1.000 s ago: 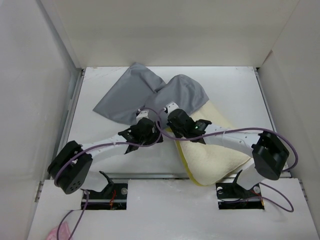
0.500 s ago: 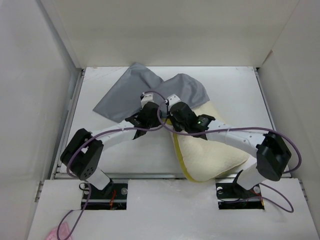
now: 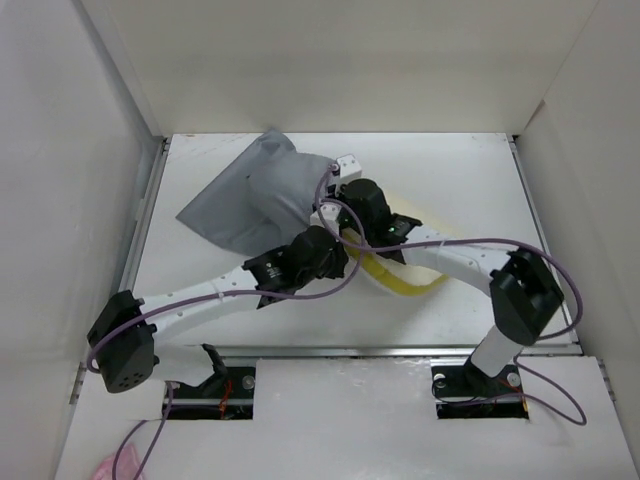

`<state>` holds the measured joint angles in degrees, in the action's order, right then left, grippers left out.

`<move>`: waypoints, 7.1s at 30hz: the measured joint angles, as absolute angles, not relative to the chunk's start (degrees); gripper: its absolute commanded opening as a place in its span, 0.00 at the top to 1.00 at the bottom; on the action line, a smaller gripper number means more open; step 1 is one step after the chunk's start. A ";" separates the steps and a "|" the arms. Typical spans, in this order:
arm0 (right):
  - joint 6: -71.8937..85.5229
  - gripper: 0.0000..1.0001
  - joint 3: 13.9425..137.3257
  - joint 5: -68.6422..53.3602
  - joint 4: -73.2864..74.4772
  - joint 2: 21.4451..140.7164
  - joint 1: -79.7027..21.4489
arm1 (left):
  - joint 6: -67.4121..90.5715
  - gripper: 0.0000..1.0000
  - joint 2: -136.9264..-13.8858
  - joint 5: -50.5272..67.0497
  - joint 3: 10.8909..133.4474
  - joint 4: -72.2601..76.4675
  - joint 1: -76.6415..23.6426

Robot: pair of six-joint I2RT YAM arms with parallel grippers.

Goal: Put the pillow into the pillowcase

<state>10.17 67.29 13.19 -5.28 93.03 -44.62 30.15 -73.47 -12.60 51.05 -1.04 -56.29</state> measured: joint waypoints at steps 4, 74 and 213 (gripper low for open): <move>13.21 1.00 68.34 11.84 -7.70 99.29 -44.58 | 31.66 1.00 -73.63 -10.61 50.43 -5.26 -58.65; 8.19 1.00 47.40 -17.23 -23.29 73.36 -20.29 | 1.17 1.00 -107.92 -11.42 119.63 -31.68 -54.39; 7.92 0.00 36.10 -14.46 0.69 36.16 -37.60 | 35.83 0.33 -72.51 -26.55 73.14 -28.53 -50.37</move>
<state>7.92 36.10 -14.46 0.69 36.16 -37.60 35.83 -72.51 -26.55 73.14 -28.53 -50.37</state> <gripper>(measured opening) 0.998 0.684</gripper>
